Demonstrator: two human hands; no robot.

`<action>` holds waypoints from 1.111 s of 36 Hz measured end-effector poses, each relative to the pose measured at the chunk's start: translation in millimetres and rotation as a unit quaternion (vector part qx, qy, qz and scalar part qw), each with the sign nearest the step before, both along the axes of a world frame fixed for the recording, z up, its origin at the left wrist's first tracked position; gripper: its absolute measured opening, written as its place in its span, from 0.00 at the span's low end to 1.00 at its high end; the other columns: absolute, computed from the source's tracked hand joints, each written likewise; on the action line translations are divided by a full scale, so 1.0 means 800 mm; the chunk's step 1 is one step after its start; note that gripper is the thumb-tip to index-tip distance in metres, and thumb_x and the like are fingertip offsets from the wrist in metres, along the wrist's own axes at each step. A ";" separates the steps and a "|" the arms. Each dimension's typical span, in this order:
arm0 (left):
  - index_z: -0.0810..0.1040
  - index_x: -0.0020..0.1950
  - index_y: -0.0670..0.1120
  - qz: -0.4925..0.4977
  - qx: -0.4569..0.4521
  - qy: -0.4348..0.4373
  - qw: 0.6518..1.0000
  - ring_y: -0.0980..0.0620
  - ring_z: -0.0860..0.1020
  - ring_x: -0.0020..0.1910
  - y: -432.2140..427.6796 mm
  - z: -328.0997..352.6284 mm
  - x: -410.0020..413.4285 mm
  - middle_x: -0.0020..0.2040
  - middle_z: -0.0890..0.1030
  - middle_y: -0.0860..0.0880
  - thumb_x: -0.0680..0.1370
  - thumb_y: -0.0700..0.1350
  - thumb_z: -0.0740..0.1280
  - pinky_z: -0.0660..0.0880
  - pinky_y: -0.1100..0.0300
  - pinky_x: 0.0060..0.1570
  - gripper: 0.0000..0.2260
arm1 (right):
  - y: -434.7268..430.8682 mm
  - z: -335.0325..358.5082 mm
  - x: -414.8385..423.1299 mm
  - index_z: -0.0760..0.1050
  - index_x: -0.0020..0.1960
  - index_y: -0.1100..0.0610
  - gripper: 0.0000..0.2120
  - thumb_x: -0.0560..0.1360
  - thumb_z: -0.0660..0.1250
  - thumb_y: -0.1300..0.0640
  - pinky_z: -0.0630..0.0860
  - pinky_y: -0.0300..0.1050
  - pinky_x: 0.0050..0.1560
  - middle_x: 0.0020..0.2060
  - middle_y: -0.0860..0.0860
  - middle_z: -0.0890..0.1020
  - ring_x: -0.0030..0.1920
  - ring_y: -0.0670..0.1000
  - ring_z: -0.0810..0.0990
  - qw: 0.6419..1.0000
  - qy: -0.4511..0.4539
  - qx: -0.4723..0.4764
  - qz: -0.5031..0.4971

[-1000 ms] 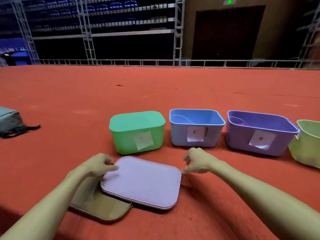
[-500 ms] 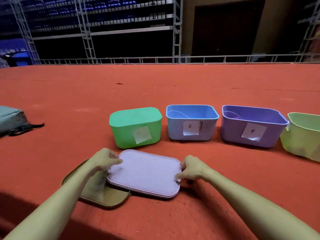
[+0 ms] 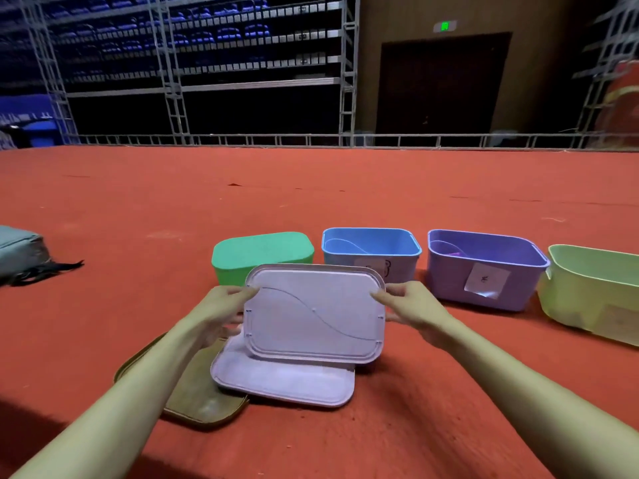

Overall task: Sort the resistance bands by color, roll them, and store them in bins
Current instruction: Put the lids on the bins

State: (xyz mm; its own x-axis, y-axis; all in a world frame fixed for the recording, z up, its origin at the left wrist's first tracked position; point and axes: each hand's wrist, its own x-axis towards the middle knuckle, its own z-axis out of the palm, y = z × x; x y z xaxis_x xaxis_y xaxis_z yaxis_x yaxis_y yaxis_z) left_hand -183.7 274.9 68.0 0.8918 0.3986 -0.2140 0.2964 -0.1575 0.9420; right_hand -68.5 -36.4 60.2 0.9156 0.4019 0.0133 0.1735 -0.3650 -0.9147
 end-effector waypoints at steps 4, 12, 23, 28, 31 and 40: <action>0.79 0.52 0.45 0.032 -0.078 -0.077 0.993 0.46 0.79 0.45 -0.039 0.029 -0.005 0.49 0.79 0.45 0.81 0.54 0.61 0.77 0.51 0.51 0.14 | -0.010 0.032 -0.010 0.75 0.41 0.75 0.33 0.74 0.67 0.40 0.79 0.40 0.38 0.34 0.60 0.76 0.35 0.48 0.73 0.997 0.010 0.046 -0.054; 0.81 0.49 0.39 0.022 -0.158 -0.157 0.975 0.49 0.79 0.47 -0.059 0.045 -0.009 0.47 0.82 0.43 0.80 0.43 0.65 0.77 0.57 0.56 0.09 | -0.057 0.056 -0.003 0.75 0.32 0.73 0.25 0.71 0.74 0.50 0.82 0.46 0.48 0.31 0.56 0.76 0.34 0.49 0.80 0.983 0.063 0.153 -0.076; 0.77 0.59 0.35 -0.095 -0.124 -0.146 0.977 0.55 0.81 0.50 -0.051 0.037 -0.019 0.57 0.81 0.43 0.65 0.31 0.77 0.77 0.69 0.44 0.24 | -0.108 0.058 -0.001 0.77 0.56 0.71 0.24 0.62 0.77 0.67 0.79 0.37 0.52 0.49 0.59 0.84 0.48 0.49 0.83 0.983 0.116 0.143 -0.009; 0.78 0.60 0.45 -0.181 -0.076 -0.116 0.974 0.51 0.81 0.57 -0.054 0.048 -0.024 0.58 0.83 0.48 0.56 0.39 0.83 0.79 0.62 0.50 0.34 | -0.118 0.061 -0.008 0.80 0.56 0.67 0.21 0.63 0.75 0.69 0.78 0.35 0.53 0.50 0.57 0.85 0.50 0.50 0.83 0.987 0.098 0.102 0.070; 0.76 0.62 0.46 -0.186 -0.064 -0.119 0.973 0.54 0.80 0.57 -0.059 0.053 -0.023 0.58 0.82 0.51 0.66 0.29 0.74 0.78 0.64 0.51 0.27 | -0.123 0.063 -0.009 0.79 0.58 0.64 0.23 0.63 0.76 0.69 0.76 0.39 0.57 0.51 0.56 0.84 0.52 0.50 0.83 0.991 0.069 0.075 0.090; 0.69 0.71 0.41 -0.213 -0.041 -0.100 0.971 0.55 0.79 0.60 -0.066 0.056 -0.004 0.59 0.81 0.54 0.59 0.29 0.76 0.77 0.65 0.53 0.41 | -0.136 0.059 -0.008 0.78 0.59 0.56 0.32 0.59 0.78 0.74 0.77 0.43 0.58 0.53 0.51 0.84 0.56 0.49 0.82 0.995 -0.009 0.017 0.094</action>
